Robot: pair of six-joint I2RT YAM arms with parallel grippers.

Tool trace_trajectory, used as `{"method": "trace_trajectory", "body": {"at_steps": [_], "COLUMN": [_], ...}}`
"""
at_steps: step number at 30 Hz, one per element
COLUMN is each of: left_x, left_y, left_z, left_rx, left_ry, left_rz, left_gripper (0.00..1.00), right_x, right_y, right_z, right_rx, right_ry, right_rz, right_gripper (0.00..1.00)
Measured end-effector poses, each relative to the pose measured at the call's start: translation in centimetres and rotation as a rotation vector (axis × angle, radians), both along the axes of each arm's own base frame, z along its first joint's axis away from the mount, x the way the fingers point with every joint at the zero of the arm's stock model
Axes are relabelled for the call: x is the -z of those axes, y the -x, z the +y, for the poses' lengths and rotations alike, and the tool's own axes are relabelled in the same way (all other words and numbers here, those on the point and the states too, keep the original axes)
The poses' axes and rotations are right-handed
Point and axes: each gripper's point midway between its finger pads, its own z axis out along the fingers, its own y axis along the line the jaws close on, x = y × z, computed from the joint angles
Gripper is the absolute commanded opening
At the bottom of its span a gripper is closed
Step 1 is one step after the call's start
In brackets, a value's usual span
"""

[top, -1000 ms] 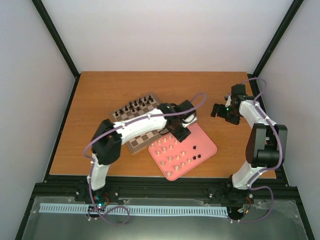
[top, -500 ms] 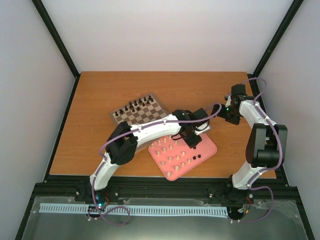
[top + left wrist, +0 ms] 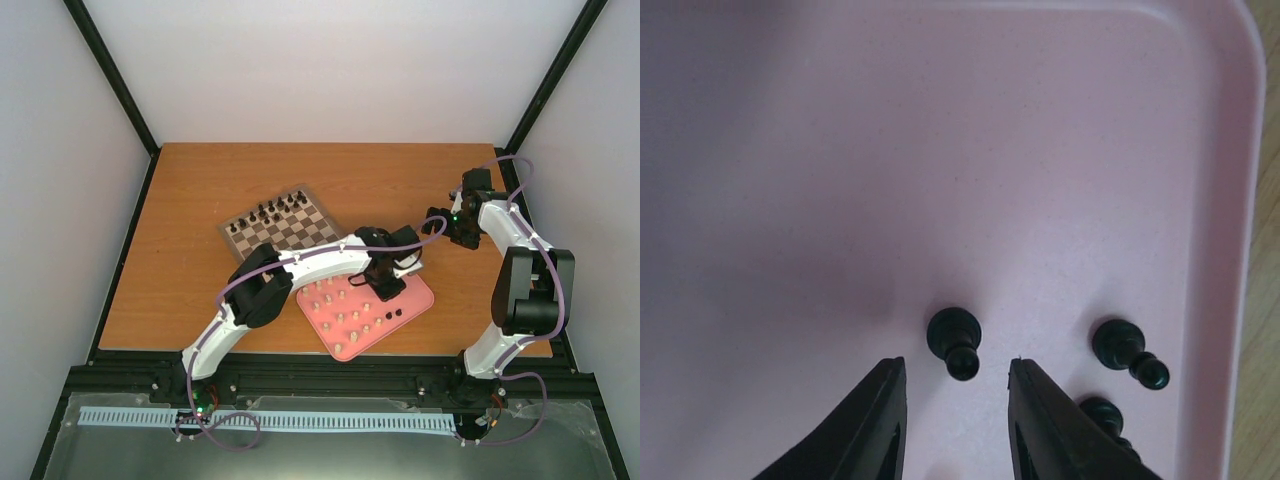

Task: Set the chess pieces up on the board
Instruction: Pick up the chess piece from the storage box.

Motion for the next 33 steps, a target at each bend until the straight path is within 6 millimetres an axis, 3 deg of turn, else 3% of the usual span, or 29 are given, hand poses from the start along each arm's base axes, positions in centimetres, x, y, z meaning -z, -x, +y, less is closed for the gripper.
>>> {"method": "trace_trajectory", "body": {"at_steps": [11,30,33], "left_x": [0.2,1.1,1.3], "left_y": [-0.1,-0.2,-0.2], "left_z": [-1.1,-0.9,-0.8], "left_rx": [0.005,0.002,0.001], "left_ry": [0.031,0.011,0.007], "left_rz": [0.015,0.015,0.013], "left_gripper": [0.24,0.19,0.12], "right_x": [0.0,0.0,0.0], "right_y": [0.0,0.0,0.0], "right_z": [0.0,0.0,0.0], "right_rx": [0.000,0.000,0.000], "right_ry": [0.000,-0.001,-0.001], "right_rz": [0.000,0.001,0.001], "right_gripper": [1.00,1.00,1.00]}}
